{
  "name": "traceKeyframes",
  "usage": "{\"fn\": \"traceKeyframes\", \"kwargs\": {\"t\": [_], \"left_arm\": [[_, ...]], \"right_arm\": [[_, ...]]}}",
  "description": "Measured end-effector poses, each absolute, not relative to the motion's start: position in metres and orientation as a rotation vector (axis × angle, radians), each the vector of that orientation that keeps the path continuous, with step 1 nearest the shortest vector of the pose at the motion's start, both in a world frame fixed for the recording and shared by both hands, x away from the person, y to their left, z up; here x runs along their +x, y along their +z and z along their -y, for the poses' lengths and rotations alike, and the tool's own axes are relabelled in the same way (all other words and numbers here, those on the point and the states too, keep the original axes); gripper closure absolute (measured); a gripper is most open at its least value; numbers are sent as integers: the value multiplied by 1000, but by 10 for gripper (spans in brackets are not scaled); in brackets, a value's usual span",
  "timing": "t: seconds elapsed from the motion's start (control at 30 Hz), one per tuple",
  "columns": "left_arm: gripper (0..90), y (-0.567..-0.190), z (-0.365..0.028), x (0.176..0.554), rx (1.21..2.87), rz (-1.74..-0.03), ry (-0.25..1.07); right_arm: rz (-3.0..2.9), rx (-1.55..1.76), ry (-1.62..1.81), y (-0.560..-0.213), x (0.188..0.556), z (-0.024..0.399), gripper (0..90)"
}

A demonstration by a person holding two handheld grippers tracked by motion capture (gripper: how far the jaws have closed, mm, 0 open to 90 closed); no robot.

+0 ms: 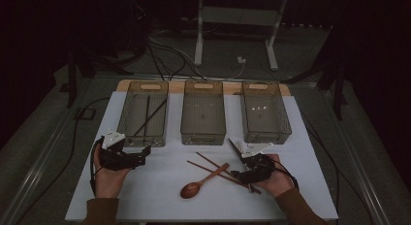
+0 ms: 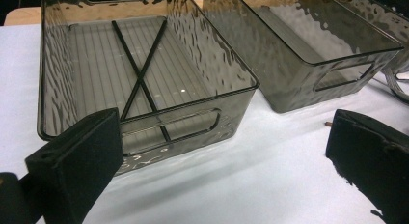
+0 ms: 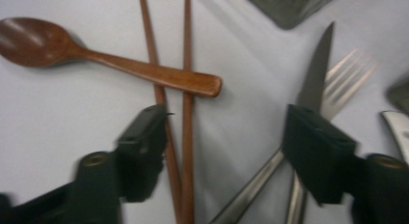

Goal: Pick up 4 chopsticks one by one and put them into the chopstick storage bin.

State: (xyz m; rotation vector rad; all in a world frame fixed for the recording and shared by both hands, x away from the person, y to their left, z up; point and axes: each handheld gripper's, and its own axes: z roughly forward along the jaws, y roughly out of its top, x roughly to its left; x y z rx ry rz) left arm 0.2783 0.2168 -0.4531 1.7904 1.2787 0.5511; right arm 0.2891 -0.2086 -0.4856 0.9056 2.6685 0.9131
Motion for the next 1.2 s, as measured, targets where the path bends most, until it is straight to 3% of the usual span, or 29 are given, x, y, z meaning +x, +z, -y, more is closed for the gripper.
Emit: {"fn": "traceKeyframes", "kwargs": {"t": [0.07, 0.1, 0.17, 0.4, 0.77, 1.2], "left_arm": [[8, -453, -217, 278, 1792, -1279, 552], [8, -453, -217, 278, 1792, -1279, 553], [8, -453, -217, 278, 1791, -1279, 554], [8, -453, -218, 278, 1791, -1284, 559], [8, -453, -218, 278, 1793, -1286, 563], [8, -453, -219, 278, 1793, -1288, 566]], "right_arm": [[-2684, 896, 906, -487, 289, 208, 469], [-2707, 872, 874, -490, 288, 205, 546], [-2736, 871, 849, -493, 287, 202, 608], [-2781, 922, 816, -499, 289, 200, 760], [-2792, 938, 739, -502, 287, 197, 839], [-2719, 952, 745, -501, 287, 206, 849]]}}
